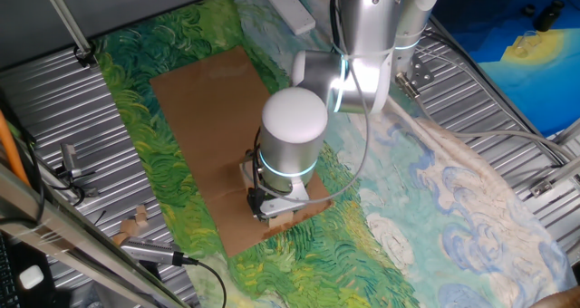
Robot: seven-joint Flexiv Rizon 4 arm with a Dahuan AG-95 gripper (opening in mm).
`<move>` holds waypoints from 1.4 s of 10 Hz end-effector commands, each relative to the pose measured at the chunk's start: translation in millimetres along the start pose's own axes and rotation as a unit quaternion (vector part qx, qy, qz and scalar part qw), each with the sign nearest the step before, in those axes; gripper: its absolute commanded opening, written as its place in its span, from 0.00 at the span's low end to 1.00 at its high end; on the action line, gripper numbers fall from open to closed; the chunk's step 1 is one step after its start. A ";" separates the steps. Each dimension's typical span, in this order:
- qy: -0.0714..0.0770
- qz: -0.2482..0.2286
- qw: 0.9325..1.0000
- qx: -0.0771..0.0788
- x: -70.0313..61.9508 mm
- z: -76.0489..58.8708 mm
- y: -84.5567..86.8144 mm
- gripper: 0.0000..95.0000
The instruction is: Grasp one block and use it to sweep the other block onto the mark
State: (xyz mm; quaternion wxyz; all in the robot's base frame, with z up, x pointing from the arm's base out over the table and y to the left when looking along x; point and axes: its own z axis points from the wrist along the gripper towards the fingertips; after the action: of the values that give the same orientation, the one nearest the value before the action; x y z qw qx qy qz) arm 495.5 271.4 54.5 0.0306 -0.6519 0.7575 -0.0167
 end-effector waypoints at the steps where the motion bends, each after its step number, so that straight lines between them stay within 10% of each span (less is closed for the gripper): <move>1: -0.001 -0.006 1.000 0.000 5.2 -3.8 -3.7 0.00; 14: 0.001 -0.033 0.999 0.006 48.0 -13.4 -20.6 0.00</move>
State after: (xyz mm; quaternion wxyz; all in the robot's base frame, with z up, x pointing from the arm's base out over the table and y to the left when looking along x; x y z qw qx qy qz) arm 507.6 219.2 68.0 0.0329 -0.6772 0.7346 -0.0241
